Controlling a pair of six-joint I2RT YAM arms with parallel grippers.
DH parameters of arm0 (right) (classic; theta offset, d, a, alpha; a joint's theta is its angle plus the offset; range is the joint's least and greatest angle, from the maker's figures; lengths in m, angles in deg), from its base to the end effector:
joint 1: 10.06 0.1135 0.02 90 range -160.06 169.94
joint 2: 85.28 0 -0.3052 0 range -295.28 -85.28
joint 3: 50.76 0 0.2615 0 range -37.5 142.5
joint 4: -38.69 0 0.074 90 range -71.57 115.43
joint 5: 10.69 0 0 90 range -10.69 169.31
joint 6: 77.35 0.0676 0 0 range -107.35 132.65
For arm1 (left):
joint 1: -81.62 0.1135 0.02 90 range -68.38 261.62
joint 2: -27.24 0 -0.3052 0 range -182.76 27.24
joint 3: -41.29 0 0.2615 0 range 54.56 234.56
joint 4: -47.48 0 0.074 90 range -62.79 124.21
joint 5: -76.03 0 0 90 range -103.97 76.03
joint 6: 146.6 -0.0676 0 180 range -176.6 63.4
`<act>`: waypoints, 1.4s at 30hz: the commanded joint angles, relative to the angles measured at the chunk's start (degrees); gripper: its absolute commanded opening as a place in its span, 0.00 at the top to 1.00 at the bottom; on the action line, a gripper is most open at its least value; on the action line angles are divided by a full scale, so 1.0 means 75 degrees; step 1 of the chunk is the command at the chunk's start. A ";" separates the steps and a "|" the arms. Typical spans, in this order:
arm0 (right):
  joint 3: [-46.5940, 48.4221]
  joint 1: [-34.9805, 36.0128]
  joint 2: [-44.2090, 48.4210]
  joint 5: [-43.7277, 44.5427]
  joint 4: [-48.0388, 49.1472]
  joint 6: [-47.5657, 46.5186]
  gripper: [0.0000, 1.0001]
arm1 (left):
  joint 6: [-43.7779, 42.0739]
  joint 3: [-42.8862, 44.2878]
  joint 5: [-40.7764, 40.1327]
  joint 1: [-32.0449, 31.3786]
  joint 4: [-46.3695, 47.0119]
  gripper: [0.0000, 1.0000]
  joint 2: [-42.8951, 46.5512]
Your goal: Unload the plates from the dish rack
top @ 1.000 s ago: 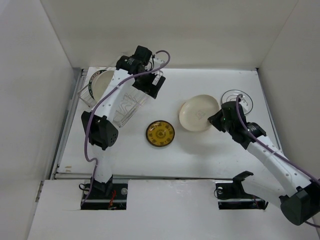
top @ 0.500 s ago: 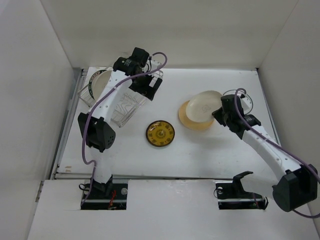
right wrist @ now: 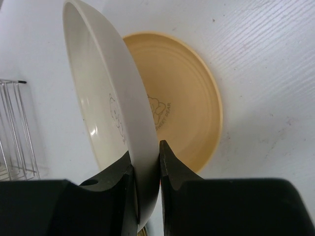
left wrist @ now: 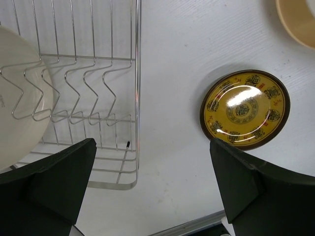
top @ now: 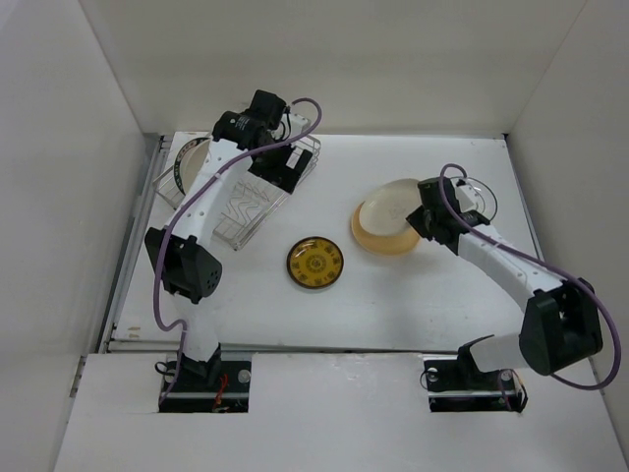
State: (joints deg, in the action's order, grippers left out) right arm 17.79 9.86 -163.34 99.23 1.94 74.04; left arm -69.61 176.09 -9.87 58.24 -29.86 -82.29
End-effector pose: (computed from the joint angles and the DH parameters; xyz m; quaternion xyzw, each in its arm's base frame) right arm 0.2992 0.0839 0.2695 0.3839 0.8320 0.1173 0.3829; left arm 0.4069 -0.1812 0.4012 0.3062 0.8942 -0.0630 0.3204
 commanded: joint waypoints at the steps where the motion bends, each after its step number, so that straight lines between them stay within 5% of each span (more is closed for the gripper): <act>1: 0.0351 -0.0020 -0.0010 0.0098 0.0413 0.0100 1.00 | -0.0116 -0.0045 -0.0194 0.0058 -0.0094 0.00 0.0402; 20: -0.0376 -0.0020 -0.0186 -0.0360 0.0811 0.0182 0.93 | -0.0046 -0.0115 -0.0089 0.0129 -0.0094 0.00 0.0331; 28: -0.0540 -0.0020 -0.0185 -0.0289 0.0589 0.0113 0.60 | 0.0025 -0.0115 -0.0007 0.0129 -0.0094 0.00 0.0331; 30: -0.0540 -0.0020 -0.0185 -0.0289 0.0403 0.0112 0.40 | 0.0025 -0.0115 -0.0089 0.0129 -0.0094 0.00 0.0331; 33: -0.0540 -0.0020 -0.0011 -0.0359 0.0179 0.0043 0.26 | -0.0046 -0.0034 -0.0089 0.0129 -0.0094 0.00 0.0331; 42: -0.0469 -0.0020 0.0564 -0.0430 -0.0478 0.0042 0.23 | -0.0116 0.0108 -0.0089 0.0129 -0.0094 0.00 0.0261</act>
State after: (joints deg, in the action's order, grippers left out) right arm 13.42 9.86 -161.00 96.17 0.59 74.39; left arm -70.00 175.66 -10.57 58.92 -29.90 -82.29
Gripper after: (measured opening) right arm 0.766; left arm 0.997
